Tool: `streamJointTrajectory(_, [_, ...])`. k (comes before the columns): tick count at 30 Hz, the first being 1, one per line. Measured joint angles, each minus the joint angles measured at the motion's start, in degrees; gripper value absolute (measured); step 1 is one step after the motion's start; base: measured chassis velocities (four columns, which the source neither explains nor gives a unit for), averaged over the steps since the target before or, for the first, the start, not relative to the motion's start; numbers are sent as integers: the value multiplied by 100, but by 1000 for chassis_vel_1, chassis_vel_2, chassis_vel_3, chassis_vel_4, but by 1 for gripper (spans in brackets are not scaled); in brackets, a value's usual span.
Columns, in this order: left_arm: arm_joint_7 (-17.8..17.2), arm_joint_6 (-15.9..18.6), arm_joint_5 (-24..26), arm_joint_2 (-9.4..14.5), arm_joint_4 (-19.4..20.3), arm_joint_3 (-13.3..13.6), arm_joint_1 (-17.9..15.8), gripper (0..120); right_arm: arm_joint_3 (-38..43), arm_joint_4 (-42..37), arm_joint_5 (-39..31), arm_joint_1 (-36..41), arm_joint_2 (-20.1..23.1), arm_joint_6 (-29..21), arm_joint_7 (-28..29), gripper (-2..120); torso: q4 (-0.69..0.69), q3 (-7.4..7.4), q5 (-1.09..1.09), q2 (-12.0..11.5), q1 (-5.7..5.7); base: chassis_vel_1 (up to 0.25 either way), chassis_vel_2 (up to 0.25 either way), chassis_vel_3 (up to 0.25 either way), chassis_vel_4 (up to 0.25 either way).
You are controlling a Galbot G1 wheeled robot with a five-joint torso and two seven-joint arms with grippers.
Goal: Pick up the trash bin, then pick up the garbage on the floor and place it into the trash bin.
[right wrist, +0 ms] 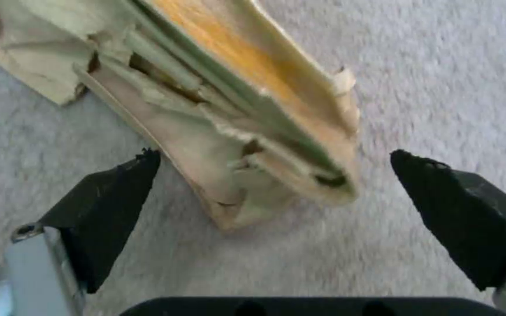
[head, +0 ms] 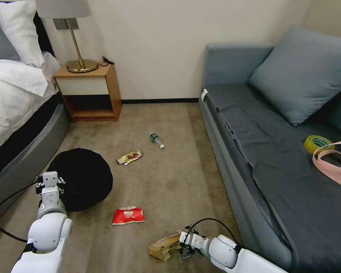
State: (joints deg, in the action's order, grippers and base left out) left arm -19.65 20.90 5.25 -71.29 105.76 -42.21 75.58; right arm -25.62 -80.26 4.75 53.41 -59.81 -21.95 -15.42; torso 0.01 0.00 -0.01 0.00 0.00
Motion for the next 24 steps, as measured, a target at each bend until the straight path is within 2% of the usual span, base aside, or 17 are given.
streamJointTrajectory(2, [-6,0,13,-10,-2,1,-10,4,-5,49,9,-28,-53,15,-14,99,0,0,0,0,0,0,0,0,0])
streamJointTrajectory(6, [-20,-2,9,-56,-32,34,-2,4,-14,118,21,-54,-155,34,-23,83,0,0,0,0,0,0,0,0,0])
streamJointTrajectory(8, [-22,-3,7,-60,-36,36,0,4,-16,119,21,-54,-160,34,-24,82,0,0,0,0,0,0,0,0,0])
streamJointTrajectory(11, [-29,-39,-10,-68,-80,39,9,4,-17,119,29,-45,-194,39,-28,66,-1,0,0,0,0,0,0,0,0])
streamJointTrajectory(12, [-29,-39,-10,-68,-80,39,9,4,-17,119,29,-45,-194,39,-28,66,-1,0,0,0,0,0,0,0,0])
streamJointTrajectory(14, [-29,-46,-11,-65,-85,39,10,4,-8,119,41,-40,-196,47,-29,57,0,0,0,0,0,0,0,0,0])
streamJointTrajectory(16, [-29,-57,-11,-59,-85,38,13,4,25,116,72,-35,-188,57,-32,46,-1,0,0,0,0,0,0,0,0])
streamJointTrajectory(18, [-29,-59,-11,-59,-84,38,15,4,35,115,79,-33,-187,59,-33,44,0,0,0,0,0,0,0,0,0])
streamJointTrajectory(21, [-30,-81,-11,-53,-85,38,26,4,77,128,130,-15,-192,109,-52,28,-1,0,0,0,0,0,0,0,0])
streamJointTrajectory(22, [-30,-81,-11,-53,-85,38,26,4,77,128,130,-15,-192,109,-52,28,-1,0,0,0,0,0,0,0,0])
streamJointTrajectory(24, [-30,-94,-12,-43,-85,34,35,4,110,154,176,2,-220,165,-84,19,-1,0,0,0,0,0,0,0,0])
